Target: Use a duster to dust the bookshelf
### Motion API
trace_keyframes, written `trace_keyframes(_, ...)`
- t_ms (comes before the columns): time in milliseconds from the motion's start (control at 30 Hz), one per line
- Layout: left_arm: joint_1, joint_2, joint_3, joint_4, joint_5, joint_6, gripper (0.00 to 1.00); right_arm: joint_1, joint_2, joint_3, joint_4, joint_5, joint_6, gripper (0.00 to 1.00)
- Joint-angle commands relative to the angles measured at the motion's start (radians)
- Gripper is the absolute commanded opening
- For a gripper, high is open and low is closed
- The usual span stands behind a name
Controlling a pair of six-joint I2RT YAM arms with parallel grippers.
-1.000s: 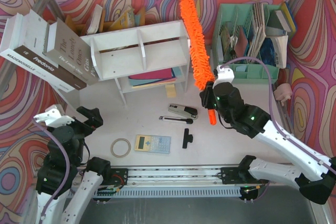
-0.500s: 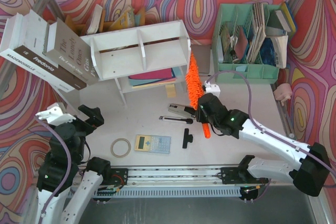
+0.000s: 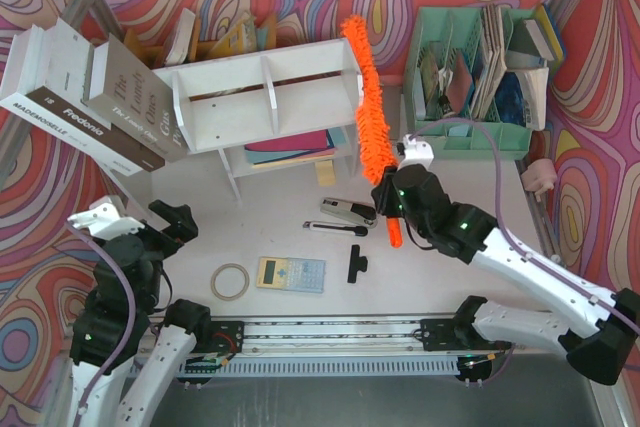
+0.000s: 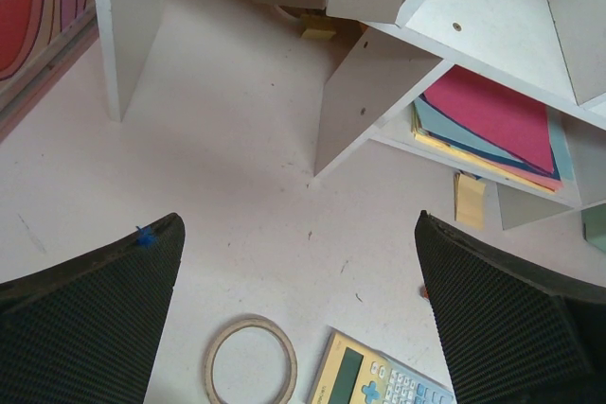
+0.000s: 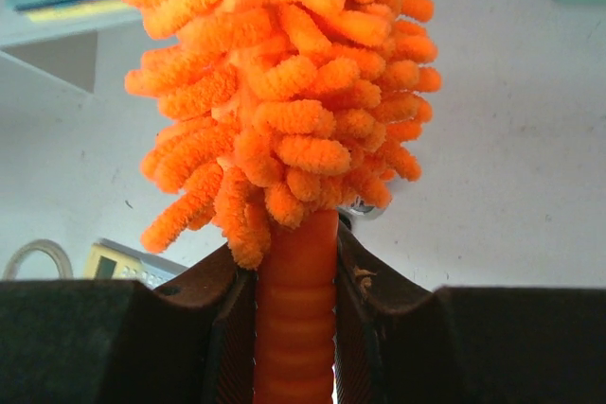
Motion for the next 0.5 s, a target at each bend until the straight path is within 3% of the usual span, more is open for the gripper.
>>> trace_keyframes(0, 0.006, -0.004, -0.006, 0.0, -0.001, 0.01, 0.99, 0.008, 0.031, -0.116, 0.078, -0.08, 0.042, 0.0)
trace_keyframes(267, 0.005, 0.001, -0.007, 0.002, 0.001, 0.013, 0.98, 0.008, 0.103, -0.252, 0.153, -0.127, 0.088, 0.0)
trace_keyframes(467, 0.006, -0.01, -0.007, 0.002, -0.009, 0.013, 0.99, 0.008, 0.082, -0.18, 0.092, -0.052, 0.027, 0.0)
